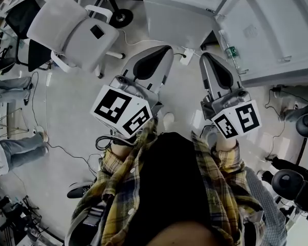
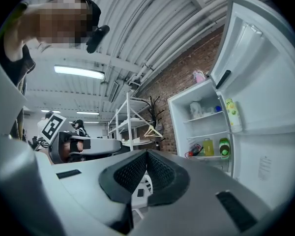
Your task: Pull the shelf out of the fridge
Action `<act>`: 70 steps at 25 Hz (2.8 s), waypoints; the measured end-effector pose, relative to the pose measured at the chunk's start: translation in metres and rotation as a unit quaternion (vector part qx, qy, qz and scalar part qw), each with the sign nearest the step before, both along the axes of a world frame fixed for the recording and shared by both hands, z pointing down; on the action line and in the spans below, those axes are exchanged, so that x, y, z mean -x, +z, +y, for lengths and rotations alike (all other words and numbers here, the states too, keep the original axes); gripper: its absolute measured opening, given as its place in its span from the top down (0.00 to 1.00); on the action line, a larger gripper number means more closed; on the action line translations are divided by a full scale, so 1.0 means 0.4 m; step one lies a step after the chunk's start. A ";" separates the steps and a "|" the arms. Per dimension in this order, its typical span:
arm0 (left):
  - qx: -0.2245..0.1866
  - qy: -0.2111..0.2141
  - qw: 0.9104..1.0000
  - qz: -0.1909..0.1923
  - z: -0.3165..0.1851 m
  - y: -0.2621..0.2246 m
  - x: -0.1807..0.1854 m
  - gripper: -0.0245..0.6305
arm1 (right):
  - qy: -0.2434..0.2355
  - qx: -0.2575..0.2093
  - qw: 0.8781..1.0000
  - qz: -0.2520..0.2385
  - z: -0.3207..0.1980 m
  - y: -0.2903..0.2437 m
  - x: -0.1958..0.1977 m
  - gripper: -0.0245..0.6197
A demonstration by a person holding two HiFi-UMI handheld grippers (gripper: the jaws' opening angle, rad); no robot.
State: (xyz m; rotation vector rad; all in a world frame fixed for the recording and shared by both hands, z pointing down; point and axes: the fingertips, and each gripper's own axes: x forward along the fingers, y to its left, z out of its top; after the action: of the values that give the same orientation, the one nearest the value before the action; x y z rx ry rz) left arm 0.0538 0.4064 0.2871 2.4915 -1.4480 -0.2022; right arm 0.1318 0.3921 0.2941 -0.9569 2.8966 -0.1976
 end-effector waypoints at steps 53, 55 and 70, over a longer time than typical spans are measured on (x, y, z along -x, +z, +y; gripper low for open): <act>0.003 0.015 0.999 0.028 -1.001 -0.029 0.200 0.96 | 0.024 0.040 0.999 -0.021 -0.977 -0.002 0.166 0.93; 0.008 0.010 1.000 0.027 -1.013 -0.025 0.200 0.96 | 0.015 0.047 0.999 -0.021 -0.991 0.007 0.171 0.93; 0.019 0.023 0.999 0.020 -1.187 -0.013 0.248 0.96 | 0.031 0.071 0.997 -0.029 -1.159 0.036 0.219 0.93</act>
State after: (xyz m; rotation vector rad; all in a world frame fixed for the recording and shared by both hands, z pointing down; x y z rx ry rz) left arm -0.0453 -0.0683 0.2819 2.4726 -1.3658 -0.2124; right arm 0.0442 -0.0716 0.3085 -1.0437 2.8273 -0.4251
